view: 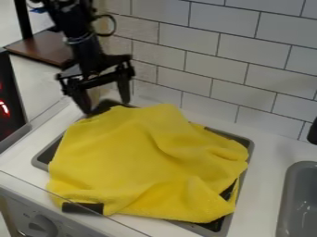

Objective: Fold the cloth from left to right

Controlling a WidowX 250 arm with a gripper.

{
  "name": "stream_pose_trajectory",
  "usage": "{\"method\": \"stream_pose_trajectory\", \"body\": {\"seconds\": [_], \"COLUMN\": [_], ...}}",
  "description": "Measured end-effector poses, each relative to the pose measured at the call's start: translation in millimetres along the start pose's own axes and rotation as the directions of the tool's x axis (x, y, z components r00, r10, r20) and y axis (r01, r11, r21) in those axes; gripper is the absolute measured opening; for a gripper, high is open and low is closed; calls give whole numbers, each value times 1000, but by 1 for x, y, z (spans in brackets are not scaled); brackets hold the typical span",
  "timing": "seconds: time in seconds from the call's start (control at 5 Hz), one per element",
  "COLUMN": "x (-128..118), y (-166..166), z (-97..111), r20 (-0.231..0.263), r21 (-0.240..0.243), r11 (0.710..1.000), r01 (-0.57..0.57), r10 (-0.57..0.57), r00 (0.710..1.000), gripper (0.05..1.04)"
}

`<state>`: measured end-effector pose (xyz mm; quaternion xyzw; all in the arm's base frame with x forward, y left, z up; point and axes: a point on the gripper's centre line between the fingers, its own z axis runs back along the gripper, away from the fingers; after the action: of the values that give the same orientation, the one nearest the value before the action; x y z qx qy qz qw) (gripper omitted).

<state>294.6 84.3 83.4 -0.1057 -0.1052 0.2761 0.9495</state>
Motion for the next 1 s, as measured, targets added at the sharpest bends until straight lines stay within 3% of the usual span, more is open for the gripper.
{"method": "stream_pose_trajectory", "body": {"seconds": [0.2, 0.4, 0.6, 0.8, 1.0], "x": [1, 4, 3, 4, 8], "y": [31, 39, 50, 52, 58], "z": [-10, -12, -29, -35, -44], "r20": [-51, -47, -80, -94, -93], "r21": [16, 37, 66, 67, 97], "r11": [999, 993, 990, 991, 990], "r01": [35, 109, 126, 118, 100], "r10": [-34, -107, -121, -111, -91], "r00": [998, 993, 989, 989, 992], "gripper": [999, 999, 999, 999, 937]}}
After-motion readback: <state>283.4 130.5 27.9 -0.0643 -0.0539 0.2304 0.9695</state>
